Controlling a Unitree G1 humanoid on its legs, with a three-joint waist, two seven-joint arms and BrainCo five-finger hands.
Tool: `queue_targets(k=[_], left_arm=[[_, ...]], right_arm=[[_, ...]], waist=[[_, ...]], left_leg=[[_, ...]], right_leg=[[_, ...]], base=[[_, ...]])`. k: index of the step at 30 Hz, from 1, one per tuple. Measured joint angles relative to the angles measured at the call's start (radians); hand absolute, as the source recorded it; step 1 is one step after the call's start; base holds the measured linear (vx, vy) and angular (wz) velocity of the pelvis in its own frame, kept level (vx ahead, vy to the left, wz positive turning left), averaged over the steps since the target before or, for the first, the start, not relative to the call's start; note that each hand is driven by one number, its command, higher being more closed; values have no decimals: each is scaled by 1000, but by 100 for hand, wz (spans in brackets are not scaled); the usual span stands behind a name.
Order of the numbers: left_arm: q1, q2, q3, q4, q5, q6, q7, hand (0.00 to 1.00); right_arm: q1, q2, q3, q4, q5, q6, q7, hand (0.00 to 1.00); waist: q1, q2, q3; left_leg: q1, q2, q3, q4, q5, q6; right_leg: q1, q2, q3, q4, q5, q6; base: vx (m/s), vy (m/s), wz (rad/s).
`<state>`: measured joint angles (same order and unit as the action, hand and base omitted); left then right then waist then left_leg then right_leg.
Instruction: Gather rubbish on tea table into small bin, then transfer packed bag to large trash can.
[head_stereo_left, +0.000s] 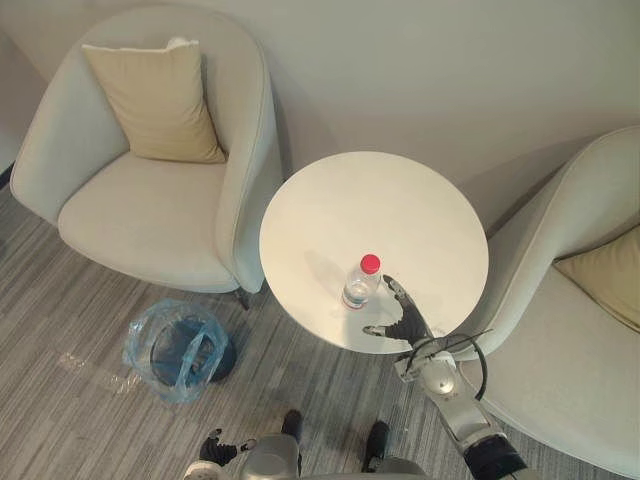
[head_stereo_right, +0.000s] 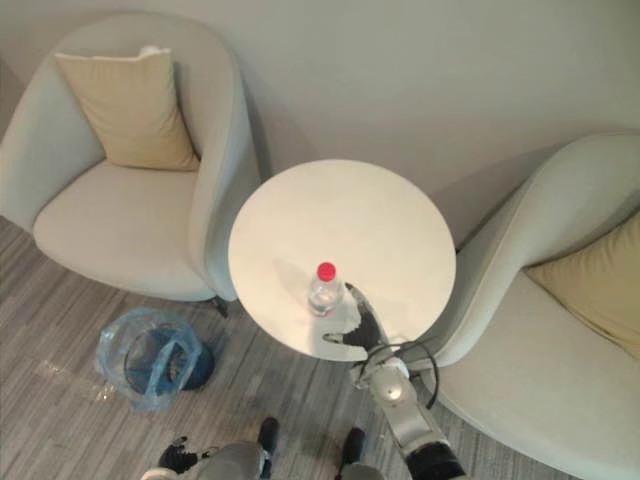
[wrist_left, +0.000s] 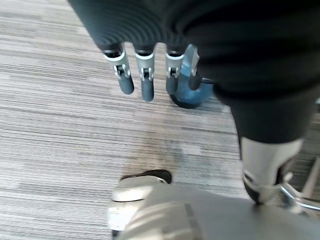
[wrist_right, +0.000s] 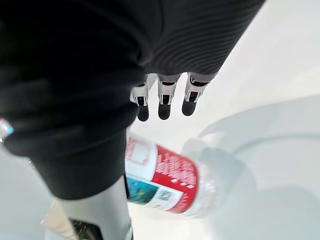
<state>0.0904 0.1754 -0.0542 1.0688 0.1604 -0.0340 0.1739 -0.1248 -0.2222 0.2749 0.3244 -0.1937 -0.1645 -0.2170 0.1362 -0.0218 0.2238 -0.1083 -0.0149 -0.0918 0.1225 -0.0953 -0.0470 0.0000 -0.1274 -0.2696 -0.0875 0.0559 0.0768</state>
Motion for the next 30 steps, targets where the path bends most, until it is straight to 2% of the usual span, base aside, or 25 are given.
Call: queue_targets(k=[5,13,14,21,30], left_arm=[[0,-2,4,-13,-6,1,0,0],[0,-10,27,-18,-27,1,3,0],[-3,-13,28,-20,-36,1,8,0],[-4,-24,36,-45,-67,-4,39,0],[-4,-26,36,-56,-74,-3,38,0]], right_arm=[[-26,31,-9,13,18,8,-23,0],[-120,73,-36,47,50,10,-73,0],[-136,75,-37,47,64,10,-80,100],[-194,105,-49,48,87,10,-120,100],[-212,105,-66,82,127,11,-128,100]], waist=[[24,3,38],[37,7,75],[37,12,89],[68,19,123],[78,19,125]], left_leg=[[-16,-2,-15,4,2,-1],[-63,-6,-37,9,11,-2],[-68,-7,-42,16,11,-2],[-72,-7,-48,19,11,-3],[-76,-8,-55,20,14,-6]], right_leg=[[-6,0,-16,0,0,-1],[-40,-1,-38,4,0,-1],[-40,-2,-43,5,0,-1],[-41,-2,-46,6,0,-1],[-40,-2,-53,6,0,-1]], base=[[-19,4,10],[-3,6,9],[-5,13,8],[-6,5,2],[-6,5,3]])
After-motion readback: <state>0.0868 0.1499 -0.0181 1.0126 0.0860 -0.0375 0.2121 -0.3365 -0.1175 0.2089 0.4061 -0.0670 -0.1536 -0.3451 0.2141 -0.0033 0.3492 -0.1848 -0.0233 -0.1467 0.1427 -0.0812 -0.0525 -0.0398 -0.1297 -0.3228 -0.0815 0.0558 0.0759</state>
